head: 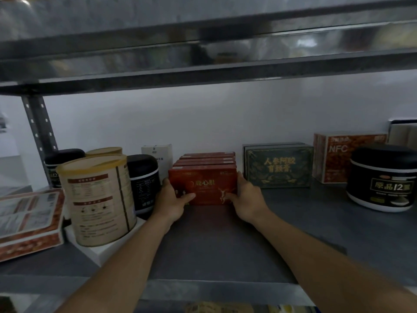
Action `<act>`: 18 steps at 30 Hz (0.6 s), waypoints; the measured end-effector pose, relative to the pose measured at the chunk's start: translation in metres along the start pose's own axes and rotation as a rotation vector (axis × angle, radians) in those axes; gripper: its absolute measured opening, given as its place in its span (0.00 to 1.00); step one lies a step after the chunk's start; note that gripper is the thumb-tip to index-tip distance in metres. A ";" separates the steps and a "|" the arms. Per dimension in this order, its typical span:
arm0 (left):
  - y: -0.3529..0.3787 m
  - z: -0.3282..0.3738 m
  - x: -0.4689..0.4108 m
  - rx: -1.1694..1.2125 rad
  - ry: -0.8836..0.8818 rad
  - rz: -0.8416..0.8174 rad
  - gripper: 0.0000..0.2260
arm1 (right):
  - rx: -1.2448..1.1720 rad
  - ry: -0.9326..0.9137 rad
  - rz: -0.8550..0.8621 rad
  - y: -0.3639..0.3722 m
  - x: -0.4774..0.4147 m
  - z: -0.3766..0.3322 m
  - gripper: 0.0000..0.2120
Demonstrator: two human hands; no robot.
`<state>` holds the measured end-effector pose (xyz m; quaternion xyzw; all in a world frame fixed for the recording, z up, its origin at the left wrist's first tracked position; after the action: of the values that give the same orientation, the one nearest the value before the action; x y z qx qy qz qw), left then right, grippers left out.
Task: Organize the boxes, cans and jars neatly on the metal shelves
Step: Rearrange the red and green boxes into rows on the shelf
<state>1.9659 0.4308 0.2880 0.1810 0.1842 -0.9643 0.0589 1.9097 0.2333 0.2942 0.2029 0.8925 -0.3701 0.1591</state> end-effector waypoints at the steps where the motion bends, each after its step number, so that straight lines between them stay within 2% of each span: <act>1: 0.000 0.000 0.000 -0.006 -0.001 0.002 0.28 | -0.002 0.006 0.003 0.000 0.000 0.001 0.27; 12: 0.001 0.001 0.000 -0.038 0.016 0.049 0.29 | -0.035 0.028 0.025 0.002 -0.001 0.005 0.24; 18: -0.001 0.004 0.004 -0.224 0.049 0.084 0.26 | -0.050 0.047 0.050 -0.001 0.004 0.003 0.20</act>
<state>1.9606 0.4301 0.2902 0.2045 0.2842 -0.9296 0.1147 1.9064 0.2313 0.2907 0.2299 0.8995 -0.3388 0.1526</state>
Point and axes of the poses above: each hand's wrist, its own x-axis away from the middle knuckle, its own y-axis out of the palm, z = x × y, the point moved 2 cm from there along -x, towards the middle knuckle, and after that the axes turned 5 degrees about z, right-handed, at the moved point
